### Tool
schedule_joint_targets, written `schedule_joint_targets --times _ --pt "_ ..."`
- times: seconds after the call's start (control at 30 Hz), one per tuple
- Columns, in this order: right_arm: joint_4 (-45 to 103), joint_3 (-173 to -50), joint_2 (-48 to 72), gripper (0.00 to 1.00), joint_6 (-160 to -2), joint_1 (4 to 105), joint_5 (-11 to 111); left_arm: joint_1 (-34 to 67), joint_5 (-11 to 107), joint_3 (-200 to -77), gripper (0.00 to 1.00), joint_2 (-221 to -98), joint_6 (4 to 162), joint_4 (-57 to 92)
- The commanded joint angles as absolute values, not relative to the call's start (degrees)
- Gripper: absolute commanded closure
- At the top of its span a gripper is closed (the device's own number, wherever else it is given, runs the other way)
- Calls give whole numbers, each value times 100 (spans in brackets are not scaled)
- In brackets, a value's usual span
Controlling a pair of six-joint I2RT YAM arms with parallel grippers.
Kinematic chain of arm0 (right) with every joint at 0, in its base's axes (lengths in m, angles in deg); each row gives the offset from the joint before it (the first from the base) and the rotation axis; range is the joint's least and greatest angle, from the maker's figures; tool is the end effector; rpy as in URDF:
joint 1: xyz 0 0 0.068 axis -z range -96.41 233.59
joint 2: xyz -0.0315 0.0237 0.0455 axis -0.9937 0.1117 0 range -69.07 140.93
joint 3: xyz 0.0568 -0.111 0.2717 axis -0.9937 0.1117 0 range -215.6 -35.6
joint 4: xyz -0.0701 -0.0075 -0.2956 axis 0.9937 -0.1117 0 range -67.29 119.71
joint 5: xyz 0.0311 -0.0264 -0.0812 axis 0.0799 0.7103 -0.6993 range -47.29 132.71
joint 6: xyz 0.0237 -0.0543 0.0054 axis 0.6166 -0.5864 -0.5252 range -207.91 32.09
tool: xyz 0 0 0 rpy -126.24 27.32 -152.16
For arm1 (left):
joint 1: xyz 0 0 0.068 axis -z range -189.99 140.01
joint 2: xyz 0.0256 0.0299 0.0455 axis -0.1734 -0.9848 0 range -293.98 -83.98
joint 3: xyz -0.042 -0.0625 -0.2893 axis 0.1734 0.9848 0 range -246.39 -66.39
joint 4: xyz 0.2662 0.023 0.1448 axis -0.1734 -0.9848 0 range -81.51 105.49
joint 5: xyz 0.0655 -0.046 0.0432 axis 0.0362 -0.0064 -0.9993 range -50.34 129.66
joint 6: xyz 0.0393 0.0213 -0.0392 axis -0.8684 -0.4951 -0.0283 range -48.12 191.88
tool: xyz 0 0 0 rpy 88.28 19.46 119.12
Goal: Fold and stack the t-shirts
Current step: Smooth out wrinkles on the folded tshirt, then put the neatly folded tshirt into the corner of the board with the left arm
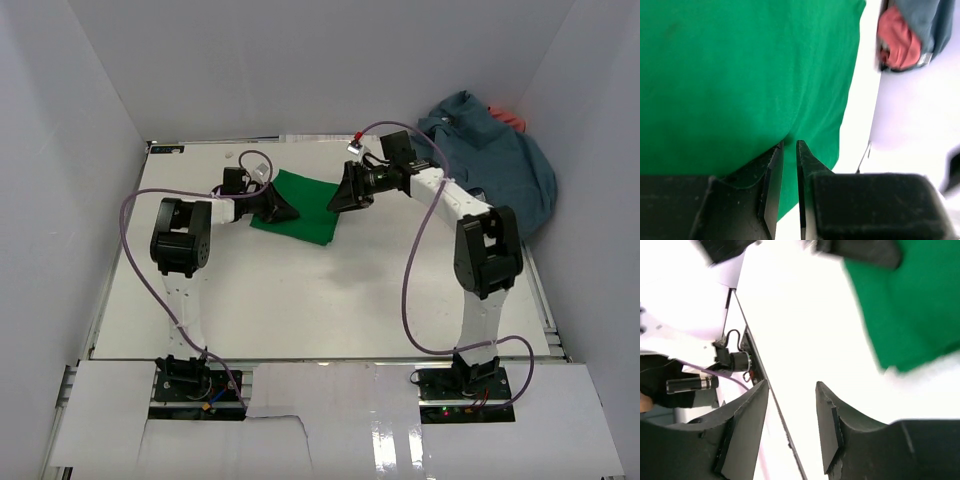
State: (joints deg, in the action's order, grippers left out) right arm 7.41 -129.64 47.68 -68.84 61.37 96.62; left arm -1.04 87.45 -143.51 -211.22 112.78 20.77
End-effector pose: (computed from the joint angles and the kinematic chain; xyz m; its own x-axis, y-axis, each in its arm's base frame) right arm 0.4607 0.2263 0.2464 -0.8643 -0.1451 -0.4816 -0.4966 0.3986 0.7711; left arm 0.4901 -0.1099 0.0883 -0.9346 -0.2981 -0.1940 0.0151 0.5116 -0.8591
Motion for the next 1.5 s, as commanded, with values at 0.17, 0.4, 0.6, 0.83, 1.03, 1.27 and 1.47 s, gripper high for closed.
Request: schedule_joint_targets --times 0.17,0.4,0.6,0.83,1.03,1.27,1.47 --pt "651 -11665 3035 50 -7121 6135 9272 -875 8598 -15366 72 -21704 10836 1180" --pt "589 -11137 2428 51 -7200 6135 9237 -1428 8492 -15612 71 -21766 10756 1013" --pt "519 -11004 2296 50 -7218 6144 9255 -1955 8658 -15946 71 -21960 10695 916" --pt "36 -11109 2164 50 -7376 6135 9228 -2641 8826 -16921 66 -22390 10422 486" --pt "-447 -11197 2041 51 -7481 6135 9167 -3064 8870 -17765 65 -22953 10484 388" --pt "-878 -11075 1769 50 -7552 6135 9044 -3213 8931 -18714 61 -23585 10475 362" --pt "-809 -10600 1514 50 -7411 6126 9008 -3240 8888 -19673 57 -24139 10572 389"
